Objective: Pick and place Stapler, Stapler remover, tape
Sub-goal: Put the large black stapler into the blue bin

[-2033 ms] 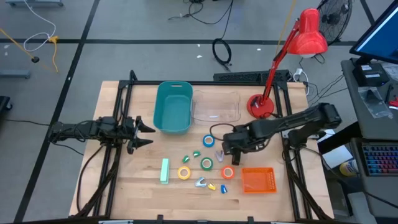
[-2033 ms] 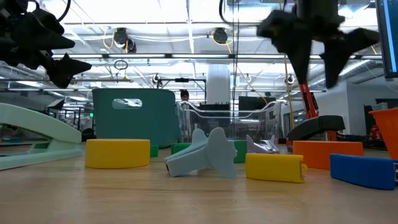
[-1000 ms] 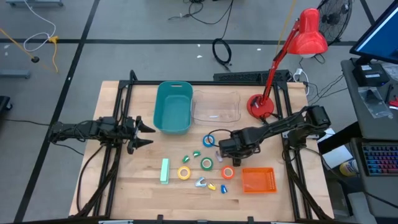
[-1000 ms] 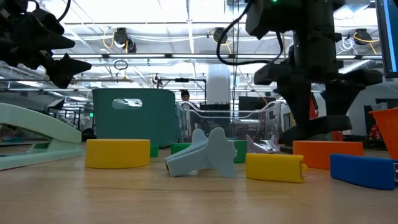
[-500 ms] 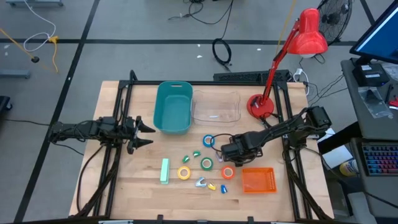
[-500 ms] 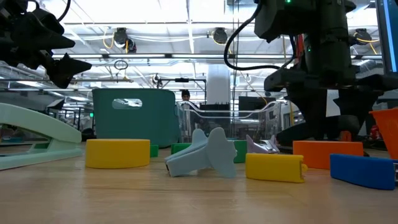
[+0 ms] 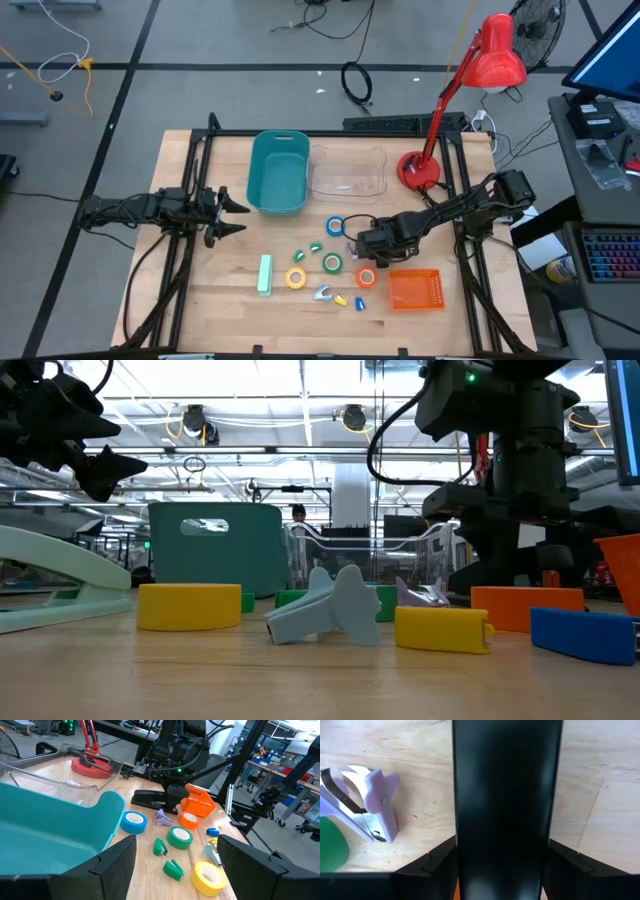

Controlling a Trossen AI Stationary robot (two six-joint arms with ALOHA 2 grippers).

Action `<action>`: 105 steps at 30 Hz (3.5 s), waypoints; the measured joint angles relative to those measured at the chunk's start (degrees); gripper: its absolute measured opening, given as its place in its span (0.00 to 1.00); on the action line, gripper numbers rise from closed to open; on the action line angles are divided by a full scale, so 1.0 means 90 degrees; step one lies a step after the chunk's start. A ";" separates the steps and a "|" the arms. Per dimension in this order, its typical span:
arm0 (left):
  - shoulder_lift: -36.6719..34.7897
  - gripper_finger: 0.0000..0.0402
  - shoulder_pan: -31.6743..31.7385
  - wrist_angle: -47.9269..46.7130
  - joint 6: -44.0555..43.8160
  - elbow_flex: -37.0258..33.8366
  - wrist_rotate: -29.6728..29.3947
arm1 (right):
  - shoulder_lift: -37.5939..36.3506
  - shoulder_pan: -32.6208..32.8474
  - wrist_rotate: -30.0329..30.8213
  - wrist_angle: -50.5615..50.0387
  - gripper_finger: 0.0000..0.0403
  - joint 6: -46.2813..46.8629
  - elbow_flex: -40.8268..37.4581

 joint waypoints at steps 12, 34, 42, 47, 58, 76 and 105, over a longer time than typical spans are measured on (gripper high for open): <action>-0.0002 0.70 -0.0001 -0.0001 -0.0024 0.0000 0.0001 | 0.0017 0.0009 0.0085 0.0068 0.54 -0.0749 -0.0007; 0.0000 0.70 -0.0001 0.0000 -0.1037 0.0000 0.0005 | 0.0024 0.0009 0.0102 0.0047 0.37 -0.0383 -0.0017; -0.0002 0.70 0.0000 0.0002 -0.1501 0.0000 0.0007 | -0.0067 0.0009 0.0149 0.0040 0.37 -0.0372 -0.0018; -0.0002 0.70 0.0001 0.0035 -0.1557 0.0000 0.0006 | -0.0419 0.0017 0.0509 -0.0104 0.37 -0.0358 -0.0055; 0.0000 0.70 0.0001 0.0735 -0.1622 0.0000 0.0004 | -0.1323 0.0183 0.0797 -0.0099 0.37 -0.0589 -0.0039; -0.0002 0.70 -0.0001 0.0917 -0.2035 0.0000 -0.0325 | -0.1581 0.0519 0.2114 0.2771 0.37 -0.2124 0.0455; 0.1767 0.70 -0.0001 0.3776 -0.2604 0.0106 -0.0930 | 0.0921 -0.1135 0.2080 0.3118 0.37 -0.6910 0.4073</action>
